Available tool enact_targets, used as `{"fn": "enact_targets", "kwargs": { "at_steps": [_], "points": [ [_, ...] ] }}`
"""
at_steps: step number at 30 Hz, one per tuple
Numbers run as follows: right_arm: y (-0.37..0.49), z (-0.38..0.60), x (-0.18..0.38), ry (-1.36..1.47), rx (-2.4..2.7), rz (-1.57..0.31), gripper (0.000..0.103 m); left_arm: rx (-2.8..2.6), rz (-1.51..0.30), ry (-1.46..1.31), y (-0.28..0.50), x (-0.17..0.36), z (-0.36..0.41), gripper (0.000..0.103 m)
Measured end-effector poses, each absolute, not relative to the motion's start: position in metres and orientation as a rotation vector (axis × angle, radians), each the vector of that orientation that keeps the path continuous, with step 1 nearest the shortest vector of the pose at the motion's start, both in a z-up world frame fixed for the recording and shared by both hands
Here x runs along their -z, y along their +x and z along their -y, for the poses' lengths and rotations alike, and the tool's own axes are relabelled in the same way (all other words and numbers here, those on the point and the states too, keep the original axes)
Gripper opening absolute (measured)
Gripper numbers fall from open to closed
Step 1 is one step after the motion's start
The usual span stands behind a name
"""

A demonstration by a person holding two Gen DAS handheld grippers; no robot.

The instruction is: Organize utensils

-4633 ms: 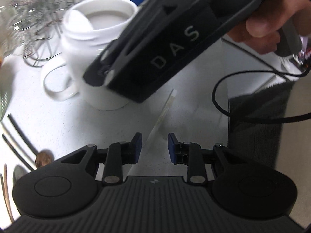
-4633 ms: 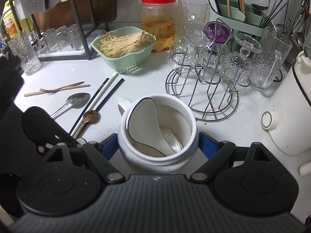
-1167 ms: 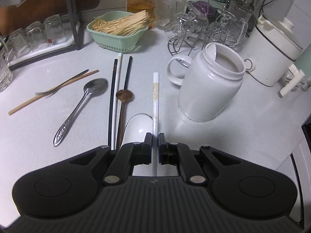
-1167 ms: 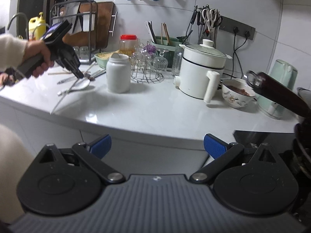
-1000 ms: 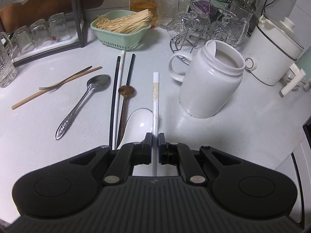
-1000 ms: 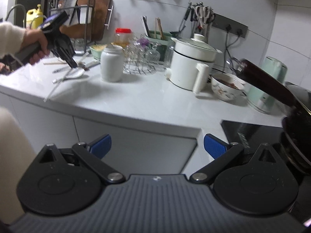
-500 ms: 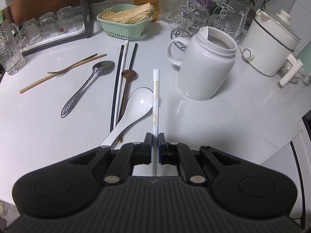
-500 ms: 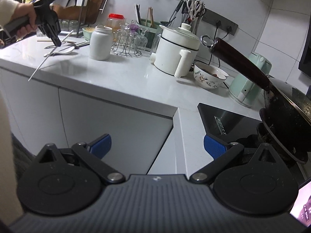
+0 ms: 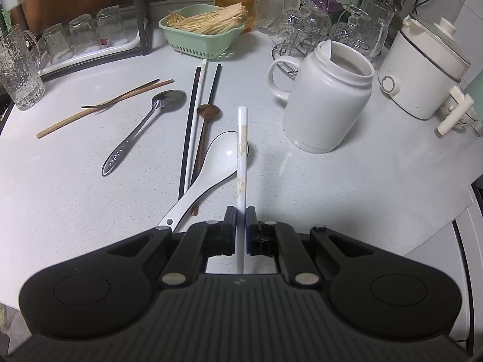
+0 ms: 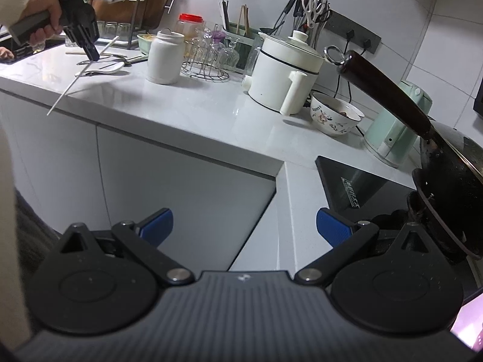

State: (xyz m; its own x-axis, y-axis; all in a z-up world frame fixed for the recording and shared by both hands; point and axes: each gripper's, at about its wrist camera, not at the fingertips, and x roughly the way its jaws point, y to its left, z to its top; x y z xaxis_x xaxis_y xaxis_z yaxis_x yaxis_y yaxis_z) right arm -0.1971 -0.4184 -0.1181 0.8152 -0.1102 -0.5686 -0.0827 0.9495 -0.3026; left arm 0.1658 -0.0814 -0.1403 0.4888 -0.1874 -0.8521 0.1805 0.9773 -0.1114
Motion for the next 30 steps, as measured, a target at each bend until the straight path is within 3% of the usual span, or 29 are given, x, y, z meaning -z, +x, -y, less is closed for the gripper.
{"fn": "enact_targets", "kwargs": {
  "at_steps": [30],
  "points": [
    [-0.201, 0.414, 0.126, -0.389, -0.006, -0.65, 0.103, 0.238, -1.036, -0.009, 0.163, 0.143, 0.082, 0.007]
  ]
}}
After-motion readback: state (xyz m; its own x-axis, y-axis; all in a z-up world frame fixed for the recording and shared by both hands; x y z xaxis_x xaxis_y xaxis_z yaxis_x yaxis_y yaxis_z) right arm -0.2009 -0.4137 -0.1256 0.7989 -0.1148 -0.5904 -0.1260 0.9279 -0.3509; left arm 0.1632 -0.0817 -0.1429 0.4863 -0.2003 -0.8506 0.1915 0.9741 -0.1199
